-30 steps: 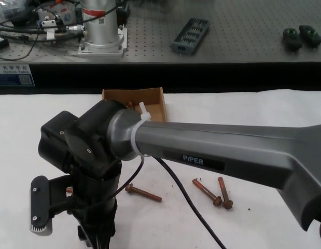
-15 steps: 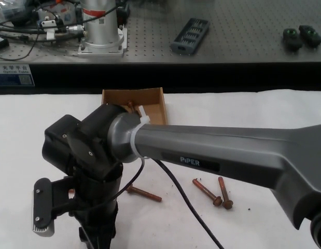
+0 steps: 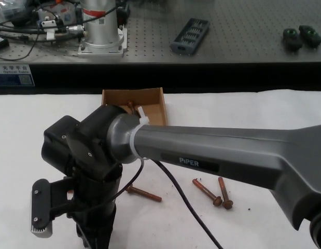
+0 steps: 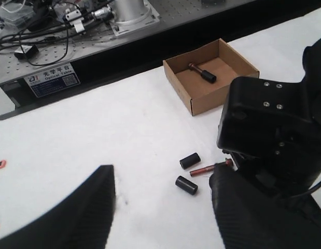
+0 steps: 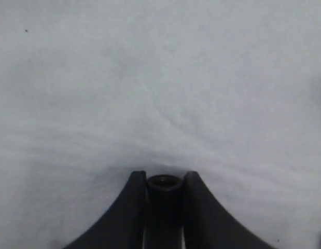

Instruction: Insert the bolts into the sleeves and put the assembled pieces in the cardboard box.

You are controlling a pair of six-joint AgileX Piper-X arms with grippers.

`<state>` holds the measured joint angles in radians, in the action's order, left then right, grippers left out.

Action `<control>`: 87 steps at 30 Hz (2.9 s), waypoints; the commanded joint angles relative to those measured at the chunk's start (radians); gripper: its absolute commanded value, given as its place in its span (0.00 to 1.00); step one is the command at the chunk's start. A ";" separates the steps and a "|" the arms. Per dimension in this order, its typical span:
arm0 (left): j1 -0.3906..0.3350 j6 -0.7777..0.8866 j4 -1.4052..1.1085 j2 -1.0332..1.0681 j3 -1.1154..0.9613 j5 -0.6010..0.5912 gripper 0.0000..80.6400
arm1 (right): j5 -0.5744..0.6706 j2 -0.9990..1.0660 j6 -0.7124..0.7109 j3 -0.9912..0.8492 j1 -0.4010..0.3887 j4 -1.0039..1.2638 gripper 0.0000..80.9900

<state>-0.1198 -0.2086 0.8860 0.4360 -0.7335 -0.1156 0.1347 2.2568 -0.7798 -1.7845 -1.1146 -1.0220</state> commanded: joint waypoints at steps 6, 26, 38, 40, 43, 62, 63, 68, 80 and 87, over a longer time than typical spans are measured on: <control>0.000 0.016 0.003 -0.008 -0.010 0.008 0.51 | -0.014 0.000 0.001 -0.009 0.022 -0.062 0.16; 0.000 0.016 0.003 -0.008 -0.010 0.008 0.51 | -0.058 0.000 0.001 0.072 0.043 -0.090 0.35; 0.000 0.016 0.003 -0.008 -0.010 0.008 0.51 | -0.058 0.000 0.046 0.072 0.015 -0.083 0.11; 0.000 0.016 0.003 -0.008 -0.010 0.008 0.51 | -0.058 0.000 0.049 0.072 0.015 -0.080 0.03; 0.000 0.032 -0.001 -0.008 -0.010 0.008 0.51 | -0.034 -0.011 0.095 0.072 0.023 -0.065 0.02; -0.076 0.179 -0.450 0.287 0.130 -0.118 0.43 | 0.116 -0.519 0.327 0.398 0.254 0.159 0.02; -0.087 0.164 -0.483 0.323 0.130 -0.133 0.43 | 0.116 -0.564 0.341 0.457 0.271 0.194 0.02; -0.142 -0.021 -0.581 0.520 0.111 -0.236 0.43 | 0.116 -0.749 0.424 0.731 0.345 0.384 0.02; -0.313 -0.504 -0.538 0.929 -0.113 -0.234 0.45 | 0.114 -0.974 0.606 1.061 0.454 0.651 0.02; -0.377 -0.698 -0.537 1.107 -0.236 -0.226 0.45 | 0.075 -0.997 0.609 1.103 0.525 0.664 0.02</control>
<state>-0.4791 -0.8315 0.3526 1.4997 -0.9305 -0.3400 0.2154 1.2757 -0.1726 -0.6833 -0.6023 -0.3781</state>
